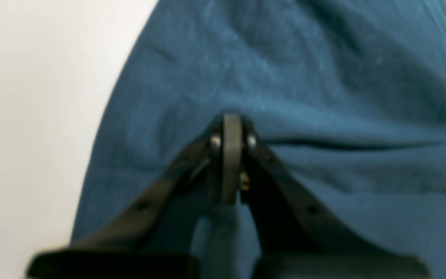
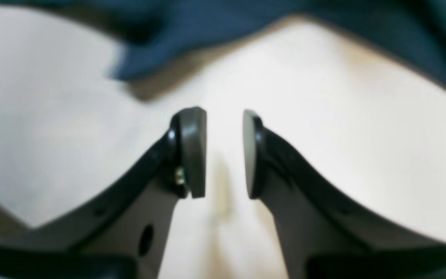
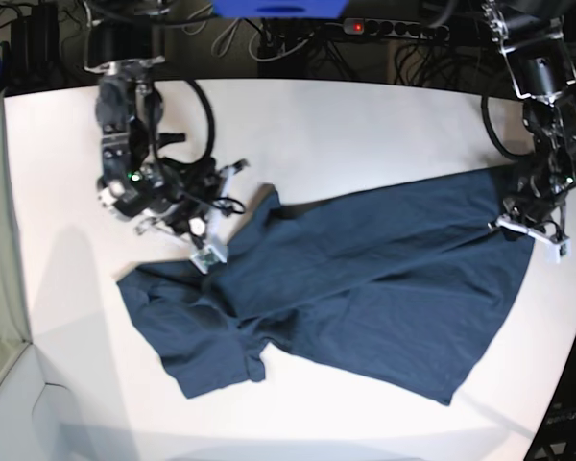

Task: Layout the t-shirt on the table in an organized manner, then fold the t-shirt properly
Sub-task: 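Release the shirt and regrasp its hem with the right gripper, then lift the hem with the right gripper and sweep it across the shirt, then pull the shirt edges apart with both grippers to flatten it, then grasp the shirt fabric with the right gripper and drag it toward the left gripper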

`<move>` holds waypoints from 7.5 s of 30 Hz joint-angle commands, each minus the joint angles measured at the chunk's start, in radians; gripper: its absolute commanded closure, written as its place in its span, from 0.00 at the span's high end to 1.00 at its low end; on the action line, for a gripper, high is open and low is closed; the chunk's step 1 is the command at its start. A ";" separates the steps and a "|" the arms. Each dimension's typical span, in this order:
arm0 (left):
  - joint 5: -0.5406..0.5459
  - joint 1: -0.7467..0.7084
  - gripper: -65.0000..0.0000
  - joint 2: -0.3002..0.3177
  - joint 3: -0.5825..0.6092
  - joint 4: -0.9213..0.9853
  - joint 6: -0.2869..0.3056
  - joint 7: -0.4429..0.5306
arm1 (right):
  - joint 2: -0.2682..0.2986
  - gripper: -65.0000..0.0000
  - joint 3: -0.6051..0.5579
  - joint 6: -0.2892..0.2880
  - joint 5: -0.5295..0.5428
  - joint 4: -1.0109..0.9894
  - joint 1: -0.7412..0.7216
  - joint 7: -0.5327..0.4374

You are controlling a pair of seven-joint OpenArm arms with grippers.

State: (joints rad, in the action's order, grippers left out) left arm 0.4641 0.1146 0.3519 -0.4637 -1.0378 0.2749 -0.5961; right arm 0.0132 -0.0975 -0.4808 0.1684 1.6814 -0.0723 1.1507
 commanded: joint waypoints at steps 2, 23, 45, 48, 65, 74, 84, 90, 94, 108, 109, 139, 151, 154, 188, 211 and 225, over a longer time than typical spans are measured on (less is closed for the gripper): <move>0.005 0.020 0.01 0.028 -0.004 -0.002 0.002 0.014 | -0.008 0.26 -0.006 0.000 0.010 0.003 -0.030 -0.015; 0.005 0.012 0.01 0.125 -0.004 0.141 0.002 0.121 | -0.092 0.69 -0.020 0.000 0.013 -0.004 -0.028 -0.025; 0.006 0.010 0.01 0.118 -0.004 0.141 0.002 0.120 | -0.080 0.69 0.022 0.000 0.007 -0.189 -0.039 -0.188; 0.006 0.010 0.01 0.117 -0.004 0.141 0.002 0.118 | -0.077 0.69 0.032 0.000 0.007 -0.200 -0.044 -0.189; 0.006 0.013 0.01 0.115 -0.004 0.141 0.002 0.118 | -0.106 0.40 0.031 -0.031 0.015 -0.353 -0.059 -0.306; 0.006 0.018 0.01 0.117 -0.004 0.143 0.002 0.120 | -0.061 0.00 0.029 -0.045 0.013 -0.244 -0.077 -0.159; 0.006 0.018 0.01 0.123 -0.004 0.139 0.002 0.117 | -0.060 0.00 0.002 -0.051 0.015 0.294 -0.154 0.044; 0.006 0.017 0.01 0.123 -0.004 0.139 0.002 0.114 | -0.060 0.00 -0.114 -0.052 0.015 0.337 -0.231 0.050; 0.006 0.013 0.01 0.126 -0.004 0.139 0.002 0.114 | -0.049 0.00 -0.204 -0.052 0.009 0.343 -0.228 0.058; 0.006 0.061 0.01 0.209 -0.008 0.141 0.002 0.121 | 0.066 0.00 -0.621 -0.089 -0.069 0.336 0.062 0.099; 0.006 0.061 0.01 0.224 -0.008 0.141 0.002 0.121 | 0.067 0.00 -0.641 -0.100 -0.096 0.336 0.072 0.099; -0.117 0.124 0.01 -0.058 0.090 -0.014 0.002 -0.041 | 0.144 0.06 -0.390 -0.111 -0.316 0.328 0.148 0.076; -0.124 0.129 0.01 0.060 0.092 0.149 0.002 0.121 | 0.193 0.47 -0.167 -0.114 -0.313 0.326 0.194 0.062; -0.124 0.130 0.01 0.072 0.092 0.159 0.002 0.138 | 0.184 0.58 -0.146 -0.114 -0.313 0.320 0.214 0.019; -0.115 0.130 0.01 0.091 0.087 0.138 0.002 0.129 | 0.121 0.00 -0.051 -0.114 -0.312 0.044 -0.100 0.041; -0.117 0.124 0.01 0.075 0.082 0.106 0.002 0.077 | -0.088 0.00 -1.028 -0.108 -0.316 -0.125 -0.323 0.124; -0.117 0.124 0.01 0.074 0.082 0.107 0.002 0.083 | -0.086 0.09 -0.948 -0.108 -0.316 -0.039 -0.294 0.165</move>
State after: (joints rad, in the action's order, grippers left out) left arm 0.3431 0.2218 0.4049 -0.3767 -0.9131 0.2768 -0.5266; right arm -0.0559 -1.0504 -0.5903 -0.1413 1.6238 -0.3435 1.3170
